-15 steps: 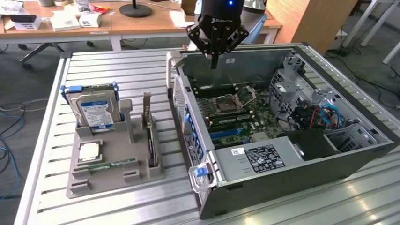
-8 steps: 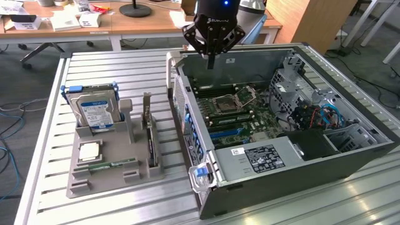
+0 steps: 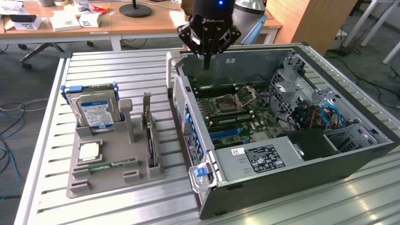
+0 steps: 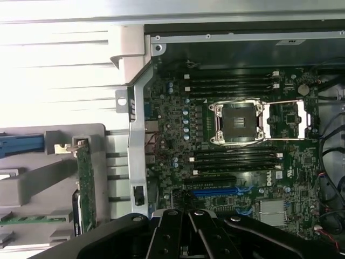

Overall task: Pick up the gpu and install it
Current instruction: 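Reach for the gpu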

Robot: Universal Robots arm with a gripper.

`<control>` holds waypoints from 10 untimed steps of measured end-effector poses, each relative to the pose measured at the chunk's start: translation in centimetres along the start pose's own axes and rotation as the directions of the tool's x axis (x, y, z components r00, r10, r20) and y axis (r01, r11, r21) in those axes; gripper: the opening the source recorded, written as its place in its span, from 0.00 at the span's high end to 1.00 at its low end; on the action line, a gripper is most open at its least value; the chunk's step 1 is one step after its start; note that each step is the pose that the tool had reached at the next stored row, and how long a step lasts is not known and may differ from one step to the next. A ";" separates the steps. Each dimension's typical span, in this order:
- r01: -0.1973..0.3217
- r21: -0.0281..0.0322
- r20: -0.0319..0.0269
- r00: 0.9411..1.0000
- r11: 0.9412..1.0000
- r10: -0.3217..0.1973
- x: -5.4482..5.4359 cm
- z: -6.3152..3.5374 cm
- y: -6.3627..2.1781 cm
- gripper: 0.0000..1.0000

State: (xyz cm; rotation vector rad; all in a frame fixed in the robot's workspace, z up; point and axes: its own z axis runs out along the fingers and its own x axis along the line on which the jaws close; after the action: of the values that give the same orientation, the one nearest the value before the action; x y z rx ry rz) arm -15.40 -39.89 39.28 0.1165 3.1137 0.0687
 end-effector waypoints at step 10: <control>0.000 0.000 0.000 1.000 1.000 0.000 1.1 -0.01 -0.08 0.89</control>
State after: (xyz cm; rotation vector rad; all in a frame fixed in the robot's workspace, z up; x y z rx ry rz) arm -16.52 -39.88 39.26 0.1165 3.1137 0.0688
